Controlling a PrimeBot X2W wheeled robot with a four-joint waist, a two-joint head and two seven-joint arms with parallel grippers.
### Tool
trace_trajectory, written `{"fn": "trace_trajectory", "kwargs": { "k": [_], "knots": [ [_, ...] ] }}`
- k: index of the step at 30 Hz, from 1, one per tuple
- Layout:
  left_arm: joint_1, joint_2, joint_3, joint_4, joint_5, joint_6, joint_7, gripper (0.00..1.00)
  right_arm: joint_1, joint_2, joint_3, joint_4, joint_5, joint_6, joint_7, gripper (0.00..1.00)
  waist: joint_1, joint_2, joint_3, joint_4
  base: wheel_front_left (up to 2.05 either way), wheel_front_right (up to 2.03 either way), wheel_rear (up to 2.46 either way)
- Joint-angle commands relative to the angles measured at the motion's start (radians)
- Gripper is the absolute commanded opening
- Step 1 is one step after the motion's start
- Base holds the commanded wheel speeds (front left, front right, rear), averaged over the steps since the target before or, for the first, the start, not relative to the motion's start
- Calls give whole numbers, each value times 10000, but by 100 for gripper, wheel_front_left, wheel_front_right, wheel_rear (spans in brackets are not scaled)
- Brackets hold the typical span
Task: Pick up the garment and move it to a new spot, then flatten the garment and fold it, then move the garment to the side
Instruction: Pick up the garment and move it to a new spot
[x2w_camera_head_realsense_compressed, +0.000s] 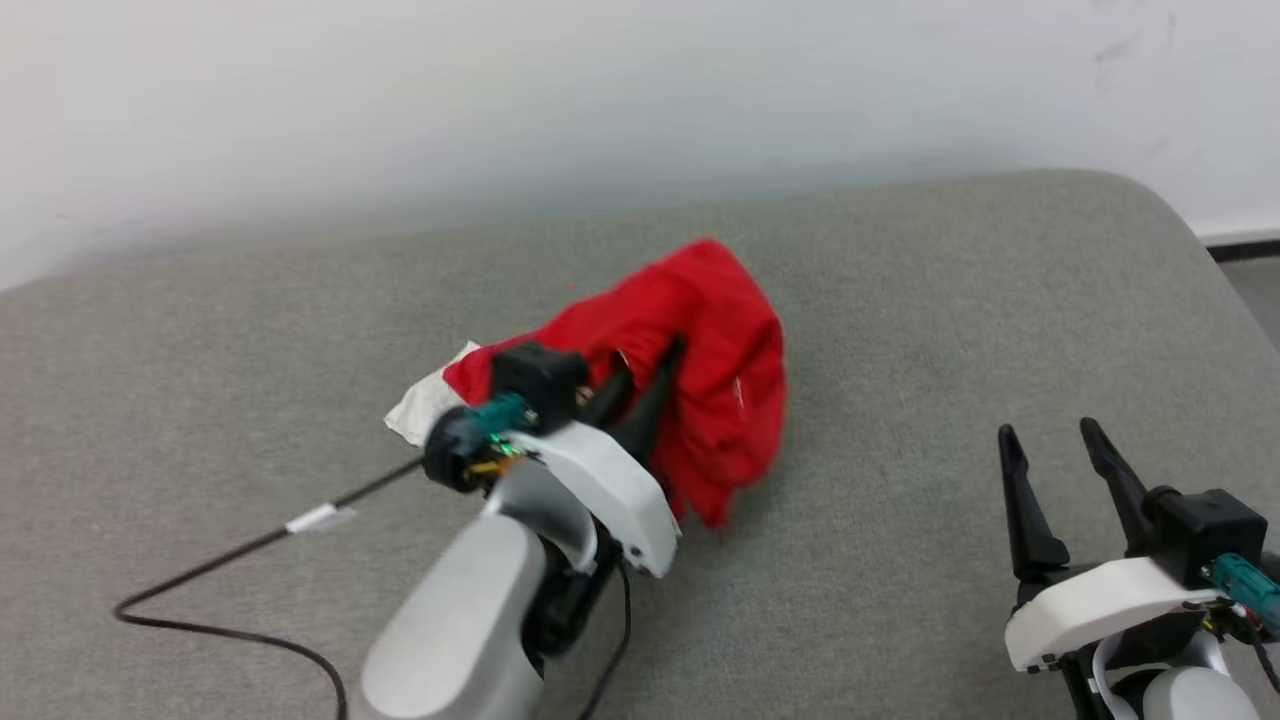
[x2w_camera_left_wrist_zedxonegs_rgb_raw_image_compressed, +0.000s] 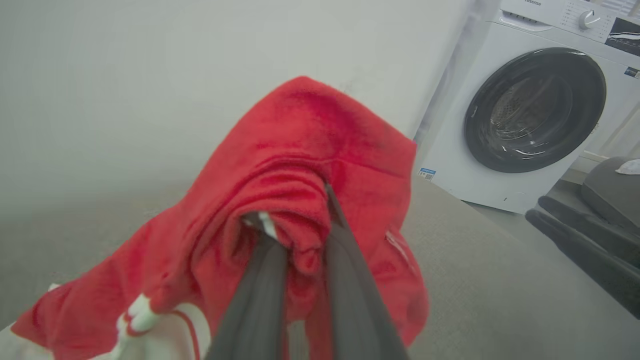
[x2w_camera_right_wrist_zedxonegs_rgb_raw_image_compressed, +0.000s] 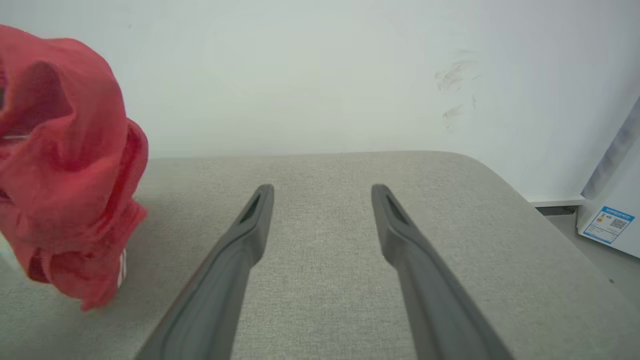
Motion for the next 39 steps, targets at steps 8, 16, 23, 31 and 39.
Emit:
{"fn": "trace_trajectory", "kwargs": {
  "k": [8, 16, 23, 31, 39],
  "knots": [
    [249, -83, -790, 1589, 534, -10, -279, 9, -519, 16, 180, -49, 118, -3, -180, 100, 2, 0, 1261, -241, 0, 0, 0],
    [211, -155, -1169, 2181, 906, -174, -1665, 100, -659, 15, 124, 352, 146, -3, -361, 100, 2, 0, 1234, 33, 0, 0, 0],
    [562, -55, -865, 1204, 1291, 224, -2326, 100, -402, 15, 34, 538, 18, -3, -277, 100, 2, 0, 531, 333, 0, 0, 0],
    [1400, 520, 447, 317, 1350, 1362, -2362, 100, 88, 15, -97, 470, -78, -3, -50, 100, 2, 0, -195, 590, 0, 0, 0],
    [2550, 1182, 1669, -136, 1261, 1966, -2359, 100, 576, 15, -102, 273, -66, -3, 193, 100, 2, 0, -589, 815, 0, 0, 0]
  ]
}}
